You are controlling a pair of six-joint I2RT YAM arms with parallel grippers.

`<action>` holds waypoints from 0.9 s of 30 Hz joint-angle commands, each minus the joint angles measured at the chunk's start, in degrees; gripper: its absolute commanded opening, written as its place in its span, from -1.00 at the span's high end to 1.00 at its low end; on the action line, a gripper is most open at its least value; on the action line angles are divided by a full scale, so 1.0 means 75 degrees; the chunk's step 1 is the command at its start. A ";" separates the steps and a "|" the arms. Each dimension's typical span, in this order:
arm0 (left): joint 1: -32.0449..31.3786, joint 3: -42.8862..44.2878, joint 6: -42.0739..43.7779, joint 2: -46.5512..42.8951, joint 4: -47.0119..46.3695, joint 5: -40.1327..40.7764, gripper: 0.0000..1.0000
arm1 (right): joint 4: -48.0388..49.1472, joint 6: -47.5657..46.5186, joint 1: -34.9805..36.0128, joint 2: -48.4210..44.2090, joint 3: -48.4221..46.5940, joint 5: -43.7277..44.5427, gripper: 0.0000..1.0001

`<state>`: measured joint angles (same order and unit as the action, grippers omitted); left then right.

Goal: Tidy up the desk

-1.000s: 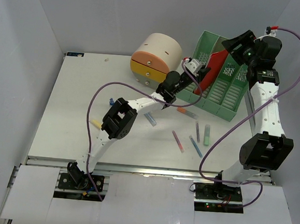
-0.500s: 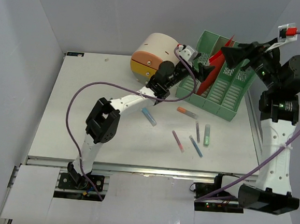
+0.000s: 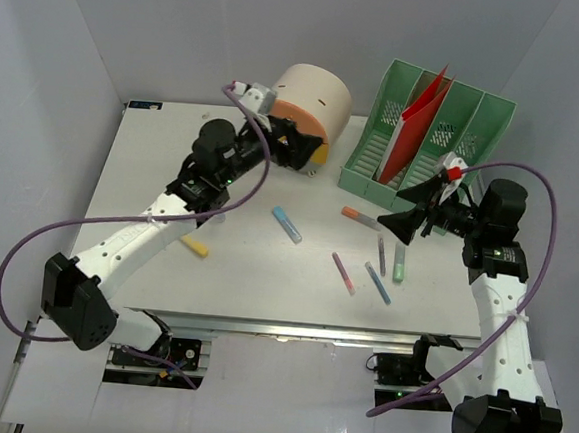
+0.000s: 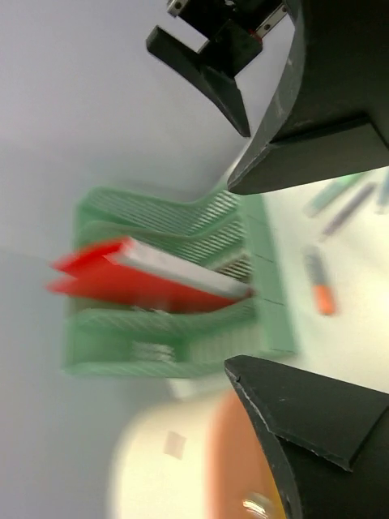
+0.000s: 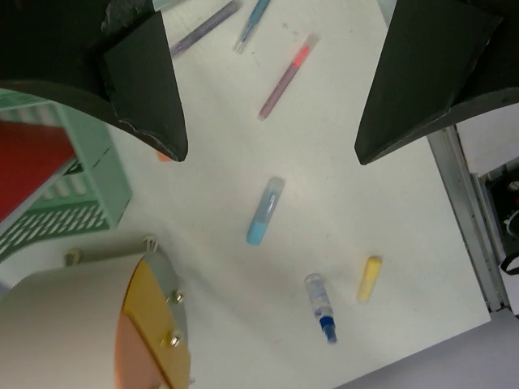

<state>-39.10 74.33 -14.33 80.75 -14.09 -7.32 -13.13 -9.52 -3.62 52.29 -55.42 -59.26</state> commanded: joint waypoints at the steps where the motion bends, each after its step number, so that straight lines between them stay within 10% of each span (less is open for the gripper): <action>1: 0.1996 -0.1343 -0.1478 -0.0413 0.2183 -0.1583 -0.73 | -0.0011 -0.1039 -0.0009 -0.0275 0.1231 -0.0326 -0.80; 7: 0.3680 -0.0993 -0.2126 0.0919 0.2078 -0.3407 -0.52 | 0.0227 -0.1725 -0.0097 -0.0446 0.2114 -0.0456 -0.82; 27: 0.3633 0.1970 -0.4148 0.4264 0.0121 -0.4374 -0.19 | 0.0714 -0.2183 -0.1111 -0.0511 0.3007 -0.1287 -1.00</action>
<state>-11.21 85.66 -41.36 113.02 -7.72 -36.35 -9.84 -25.52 -11.66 48.47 -32.51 -67.63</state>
